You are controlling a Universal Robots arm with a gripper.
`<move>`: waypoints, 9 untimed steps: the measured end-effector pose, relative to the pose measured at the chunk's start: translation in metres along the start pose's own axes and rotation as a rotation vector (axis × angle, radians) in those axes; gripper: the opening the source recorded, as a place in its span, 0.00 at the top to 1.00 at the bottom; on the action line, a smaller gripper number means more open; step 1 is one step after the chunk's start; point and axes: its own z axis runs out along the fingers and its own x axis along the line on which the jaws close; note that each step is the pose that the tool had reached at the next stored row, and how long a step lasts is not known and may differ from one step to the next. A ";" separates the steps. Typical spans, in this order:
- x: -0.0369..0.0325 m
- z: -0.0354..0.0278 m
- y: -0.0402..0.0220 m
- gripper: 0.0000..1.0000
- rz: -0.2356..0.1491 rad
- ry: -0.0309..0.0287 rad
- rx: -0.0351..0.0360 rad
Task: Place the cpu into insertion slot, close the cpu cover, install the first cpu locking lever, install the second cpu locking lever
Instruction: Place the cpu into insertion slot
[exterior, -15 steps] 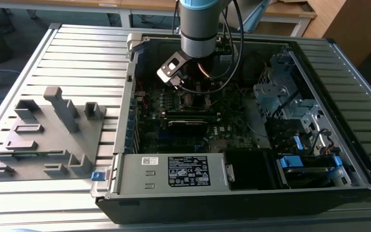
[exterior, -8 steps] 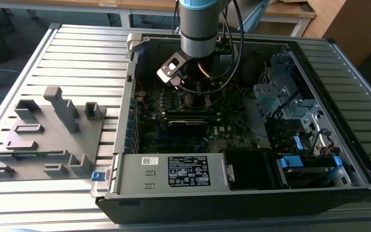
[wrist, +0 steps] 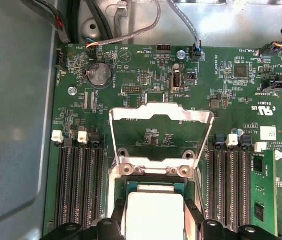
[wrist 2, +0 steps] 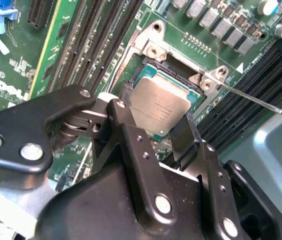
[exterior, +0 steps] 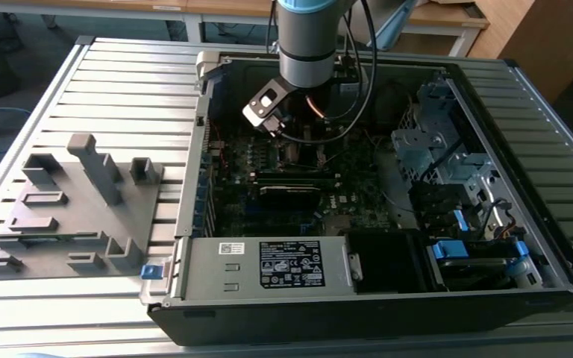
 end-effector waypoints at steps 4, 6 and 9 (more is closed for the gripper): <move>-0.0001 0.0006 -0.0002 0.46 -0.002 -0.0004 -0.0075; -0.0001 0.0010 -0.0003 0.46 -0.003 -0.0004 -0.0114; -0.0001 0.0010 -0.0004 0.46 -0.003 -0.0003 -0.0121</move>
